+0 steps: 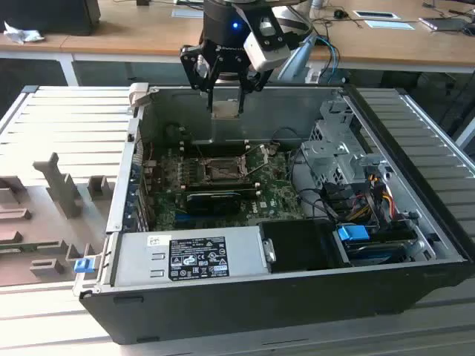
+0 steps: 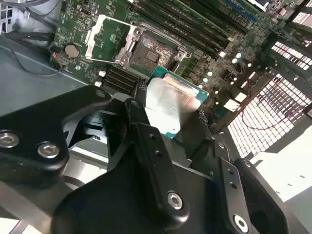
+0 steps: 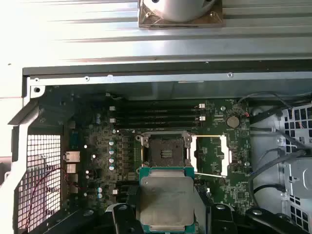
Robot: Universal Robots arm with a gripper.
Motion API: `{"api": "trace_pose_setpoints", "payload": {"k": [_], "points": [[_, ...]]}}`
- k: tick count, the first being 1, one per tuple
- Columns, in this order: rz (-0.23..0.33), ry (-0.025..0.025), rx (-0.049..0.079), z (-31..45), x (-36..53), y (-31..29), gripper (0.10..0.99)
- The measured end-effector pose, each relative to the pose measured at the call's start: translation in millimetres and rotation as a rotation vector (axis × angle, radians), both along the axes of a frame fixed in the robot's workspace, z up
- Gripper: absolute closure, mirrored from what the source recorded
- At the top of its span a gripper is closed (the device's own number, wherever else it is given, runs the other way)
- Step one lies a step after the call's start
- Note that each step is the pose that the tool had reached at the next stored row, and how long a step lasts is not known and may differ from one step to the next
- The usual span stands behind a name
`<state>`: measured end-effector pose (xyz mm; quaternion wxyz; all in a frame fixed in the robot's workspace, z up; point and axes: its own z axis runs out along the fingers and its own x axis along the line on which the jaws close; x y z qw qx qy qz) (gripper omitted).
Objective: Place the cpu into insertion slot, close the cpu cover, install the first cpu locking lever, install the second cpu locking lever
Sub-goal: 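Place the cpu into insertion slot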
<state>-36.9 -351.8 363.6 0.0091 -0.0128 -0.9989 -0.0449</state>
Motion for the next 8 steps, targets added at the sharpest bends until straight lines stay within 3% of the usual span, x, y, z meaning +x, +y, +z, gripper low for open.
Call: {"api": "trace_pose_setpoints", "payload": {"k": [2, 4, 8], "points": [[-0.011, 0.0000, 0.000, 0.0, 0.0, 0.0, 0.557], [-0.077, 0.0000, -0.004, -0.4, 0.0, 0.0, 0.557], [-0.155, 0.0002, -0.005, -1.1, 0.1, 0.0, 0.557]]}}
